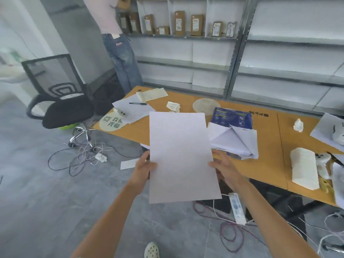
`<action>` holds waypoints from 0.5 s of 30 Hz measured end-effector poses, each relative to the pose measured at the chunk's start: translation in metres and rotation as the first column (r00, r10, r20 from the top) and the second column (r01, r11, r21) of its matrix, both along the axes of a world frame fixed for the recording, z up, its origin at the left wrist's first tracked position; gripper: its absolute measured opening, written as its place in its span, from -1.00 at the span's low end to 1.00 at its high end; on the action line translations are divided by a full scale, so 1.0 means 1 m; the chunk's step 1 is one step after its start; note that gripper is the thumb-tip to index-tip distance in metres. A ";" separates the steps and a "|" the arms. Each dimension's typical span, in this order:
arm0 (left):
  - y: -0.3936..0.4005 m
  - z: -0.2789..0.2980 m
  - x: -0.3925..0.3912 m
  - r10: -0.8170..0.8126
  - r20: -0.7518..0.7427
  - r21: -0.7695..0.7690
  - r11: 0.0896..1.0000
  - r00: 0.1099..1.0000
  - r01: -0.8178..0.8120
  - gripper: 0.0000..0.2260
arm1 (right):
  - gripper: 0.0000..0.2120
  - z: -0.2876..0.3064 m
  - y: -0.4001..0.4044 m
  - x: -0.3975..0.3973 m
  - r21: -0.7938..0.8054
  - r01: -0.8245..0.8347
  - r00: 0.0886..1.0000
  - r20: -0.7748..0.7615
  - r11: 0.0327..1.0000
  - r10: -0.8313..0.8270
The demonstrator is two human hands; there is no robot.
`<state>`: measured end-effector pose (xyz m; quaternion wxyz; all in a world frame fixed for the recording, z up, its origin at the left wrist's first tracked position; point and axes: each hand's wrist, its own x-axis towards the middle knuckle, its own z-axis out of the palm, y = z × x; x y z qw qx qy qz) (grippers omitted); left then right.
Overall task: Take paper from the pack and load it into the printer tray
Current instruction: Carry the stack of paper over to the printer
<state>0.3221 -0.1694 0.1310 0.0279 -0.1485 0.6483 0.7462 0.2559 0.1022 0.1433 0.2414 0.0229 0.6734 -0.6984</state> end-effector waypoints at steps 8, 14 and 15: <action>-0.148 0.001 0.027 0.237 -0.044 0.009 0.972 0.971 -0.237 -0.64 | -0.48 0.007 -0.178 -0.036 0.016 -0.229 0.971 -0.063 0.973 0.229; -0.263 0.009 0.075 0.412 -0.029 -0.014 0.911 0.911 -0.412 -0.60 | -0.48 0.015 -0.327 -0.034 0.062 -0.399 0.909 -0.102 0.915 0.404; -0.282 0.009 0.085 0.438 -0.028 -0.016 0.899 0.899 -0.438 -0.60 | -0.48 0.015 -0.352 -0.032 0.073 -0.432 0.892 -0.111 0.899 0.438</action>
